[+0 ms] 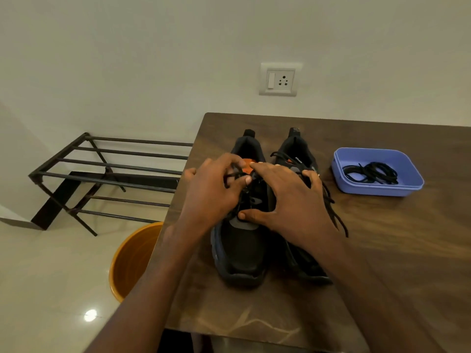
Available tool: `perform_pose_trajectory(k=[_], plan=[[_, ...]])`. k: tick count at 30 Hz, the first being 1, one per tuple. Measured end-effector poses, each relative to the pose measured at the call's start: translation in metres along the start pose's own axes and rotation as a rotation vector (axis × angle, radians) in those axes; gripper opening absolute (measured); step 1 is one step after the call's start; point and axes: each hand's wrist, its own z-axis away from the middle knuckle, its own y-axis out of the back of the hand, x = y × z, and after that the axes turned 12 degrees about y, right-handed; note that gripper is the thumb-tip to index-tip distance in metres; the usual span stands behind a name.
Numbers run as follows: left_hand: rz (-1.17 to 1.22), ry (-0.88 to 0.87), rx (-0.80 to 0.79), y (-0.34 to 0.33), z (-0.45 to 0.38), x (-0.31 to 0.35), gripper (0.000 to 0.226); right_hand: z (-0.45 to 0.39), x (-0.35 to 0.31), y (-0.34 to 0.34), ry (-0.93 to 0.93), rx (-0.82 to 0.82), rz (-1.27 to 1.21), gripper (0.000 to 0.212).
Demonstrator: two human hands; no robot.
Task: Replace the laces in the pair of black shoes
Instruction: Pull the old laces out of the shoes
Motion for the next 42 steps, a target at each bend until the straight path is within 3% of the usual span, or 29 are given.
perform_pose_trajectory(k=[2,4,8,10,12,15,17,20,22,23,24,26,29,33,37,39,42], plan=[[-0.275,-0.108,0.13,-0.002,0.0,-0.004,0.016,0.0,0.0,0.0,0.01,-0.008,0.015,0.096],[-0.23,-0.144,0.211,-0.003,0.0,-0.004,0.008,0.001,0.0,0.001,0.014,0.003,0.012,0.094],[0.577,0.102,0.149,0.003,-0.001,0.012,0.013,0.002,0.0,0.004,0.009,0.006,-0.025,0.094],[0.783,0.168,0.089,0.006,-0.002,0.016,0.012,0.002,0.001,0.005,0.014,0.008,-0.025,0.094],[0.582,0.087,0.052,0.006,-0.004,0.009,0.011,0.001,0.001,0.004,0.014,0.023,-0.026,0.092],[-0.033,-0.098,0.078,-0.001,-0.003,-0.007,0.021,0.001,0.0,0.002,0.009,0.048,-0.024,0.091],[-0.066,-0.151,0.181,-0.002,-0.002,-0.004,0.008,0.001,-0.001,0.002,0.005,0.049,-0.024,0.091],[0.403,-0.024,0.283,0.009,-0.002,0.008,0.009,0.001,-0.001,0.003,-0.009,0.045,-0.033,0.093],[0.858,0.111,0.235,0.024,-0.006,0.017,0.013,0.001,-0.001,0.004,-0.012,0.032,-0.024,0.094],[0.943,0.142,0.188,0.028,-0.005,0.017,0.015,0.001,-0.001,0.003,-0.013,0.033,-0.024,0.094],[0.9,0.14,0.154,0.027,-0.005,0.015,0.014,0.0,-0.001,0.002,-0.013,0.038,-0.027,0.094],[0.514,0.051,0.1,0.019,-0.002,0.004,0.002,0.0,0.0,0.0,-0.013,0.05,-0.029,0.093],[0.057,-0.085,0.011,0.002,-0.003,-0.011,0.02,0.0,0.0,-0.002,-0.016,0.052,-0.02,0.092],[-0.124,-0.2,0.136,0.0,-0.01,-0.01,0.006,0.0,-0.002,-0.001,-0.019,0.048,-0.023,0.091],[-0.192,-0.118,0.177,-0.002,-0.004,-0.005,0.013,-0.001,-0.001,-0.001,-0.019,0.045,-0.025,0.091],[0.131,0.022,0.201,0.002,-0.002,0.0,0.019,0.0,-0.001,0.001,-0.019,0.042,-0.038,0.092],[1.01,0.248,0.124,0.017,-0.006,0.013,0.027,0.001,-0.002,0.004,-0.019,0.036,-0.054,0.092]])
